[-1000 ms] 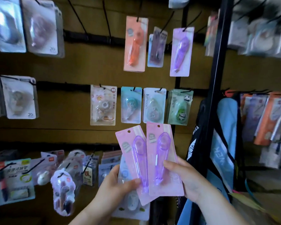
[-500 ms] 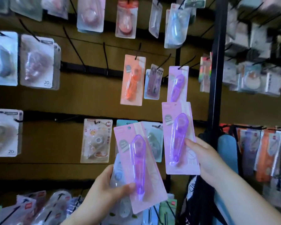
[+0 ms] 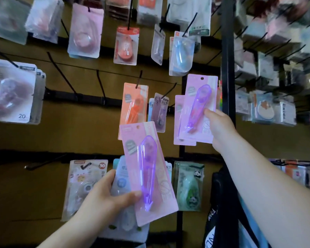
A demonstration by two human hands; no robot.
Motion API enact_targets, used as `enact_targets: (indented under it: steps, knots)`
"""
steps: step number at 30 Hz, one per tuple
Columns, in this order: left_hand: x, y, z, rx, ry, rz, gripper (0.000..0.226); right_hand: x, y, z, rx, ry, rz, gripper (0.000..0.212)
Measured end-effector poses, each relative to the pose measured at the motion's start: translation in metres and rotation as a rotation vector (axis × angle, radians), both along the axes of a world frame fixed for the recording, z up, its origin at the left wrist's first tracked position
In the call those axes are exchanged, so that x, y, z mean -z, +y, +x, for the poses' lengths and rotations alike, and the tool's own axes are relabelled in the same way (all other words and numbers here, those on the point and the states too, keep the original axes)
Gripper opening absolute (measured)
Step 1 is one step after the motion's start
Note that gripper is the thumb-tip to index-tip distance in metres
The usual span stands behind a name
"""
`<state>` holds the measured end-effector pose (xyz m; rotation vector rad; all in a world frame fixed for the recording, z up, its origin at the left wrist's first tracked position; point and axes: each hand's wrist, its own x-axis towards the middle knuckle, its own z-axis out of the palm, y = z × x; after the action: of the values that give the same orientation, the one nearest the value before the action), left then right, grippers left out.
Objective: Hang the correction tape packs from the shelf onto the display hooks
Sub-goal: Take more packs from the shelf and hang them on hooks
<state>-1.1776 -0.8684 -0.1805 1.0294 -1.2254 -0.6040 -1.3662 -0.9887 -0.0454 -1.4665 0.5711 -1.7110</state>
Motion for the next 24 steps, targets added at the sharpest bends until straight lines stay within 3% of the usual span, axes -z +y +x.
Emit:
enact_targets:
  steps: [3,8,12,24]
  knots:
    - [-0.003,-0.002,-0.001,0.003,-0.023,-0.025,0.065,-0.003,-0.006,-0.003,0.045,0.001,0.042,0.030]
    - [-0.004,-0.008,-0.003,0.001,-0.001,-0.015,0.051,-0.001,-0.009,-0.006,0.041,0.020,0.124,0.034]
    - [-0.005,-0.008,-0.002,-0.004,0.003,-0.040,0.064,-0.001,-0.011,-0.011,0.054,0.066,0.132,0.039]
    - [-0.005,-0.016,0.003,-0.034,-0.035,-0.065,0.065,-0.006,-0.014,-0.001,0.032,0.135,0.091,0.035]
